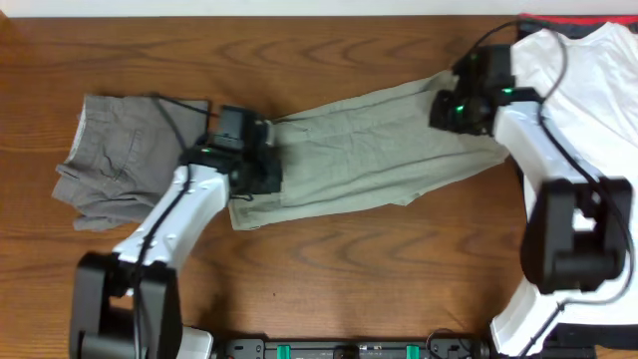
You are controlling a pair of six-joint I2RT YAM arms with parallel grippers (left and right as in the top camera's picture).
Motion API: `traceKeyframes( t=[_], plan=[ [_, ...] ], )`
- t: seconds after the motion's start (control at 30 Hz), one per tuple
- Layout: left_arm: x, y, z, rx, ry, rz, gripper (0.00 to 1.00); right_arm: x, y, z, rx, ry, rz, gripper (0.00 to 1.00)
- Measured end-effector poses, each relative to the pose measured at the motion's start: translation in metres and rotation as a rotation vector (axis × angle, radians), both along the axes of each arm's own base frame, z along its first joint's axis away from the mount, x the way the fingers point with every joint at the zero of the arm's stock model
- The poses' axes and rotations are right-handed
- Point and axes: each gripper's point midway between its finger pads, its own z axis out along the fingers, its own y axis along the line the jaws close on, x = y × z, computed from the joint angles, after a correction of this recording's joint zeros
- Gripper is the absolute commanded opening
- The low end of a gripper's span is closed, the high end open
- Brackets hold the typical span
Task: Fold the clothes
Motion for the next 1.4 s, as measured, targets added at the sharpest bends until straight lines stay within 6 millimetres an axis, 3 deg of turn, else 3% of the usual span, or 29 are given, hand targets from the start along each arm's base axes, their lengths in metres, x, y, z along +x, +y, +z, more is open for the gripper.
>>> traceKeyframes(
  t=[0.13, 0.33, 0.53, 0.73, 0.87, 1.0, 1.1, 1.3, 1.4],
  plan=[
    [-0.003, -0.007, -0.022, 0.021, 0.043, -0.037, 0.06, 0.007, 0.0, -0.028, 0.021, 0.028, -0.043, 0.04],
    [-0.004, -0.006, -0.046, 0.039, 0.092, -0.042, 0.06, 0.032, 0.004, -0.033, 0.061, -0.046, -0.086, 0.04],
    [-0.005, -0.006, -0.049, 0.041, 0.1, -0.042, 0.07, 0.057, 0.006, -0.047, 0.114, -0.113, -0.147, 0.04],
    [-0.005, -0.006, -0.05, 0.041, 0.101, -0.042, 0.06, 0.101, 0.01, -0.024, 0.17, -0.331, -0.167, 0.07],
    [-0.005, -0.006, -0.05, 0.041, 0.101, -0.042, 0.06, 0.119, 0.014, 0.0, 0.205, -0.45, -0.152, 0.05],
    [-0.005, -0.006, -0.05, 0.041, 0.101, -0.042, 0.06, 0.112, 0.023, 0.0, 0.268, -0.408, -0.097, 0.03],
    [-0.005, -0.006, -0.05, 0.041, 0.102, -0.042, 0.06, 0.097, 0.019, -0.008, 0.314, -0.317, -0.064, 0.02],
    [-0.005, -0.005, -0.05, 0.044, 0.101, -0.042, 0.06, 0.057, -0.023, -0.017, 0.314, -0.122, -0.089, 0.02],
    [-0.005, -0.005, -0.05, 0.047, 0.101, -0.041, 0.06, 0.041, -0.033, -0.02, 0.273, -0.055, -0.109, 0.01]
  ],
)
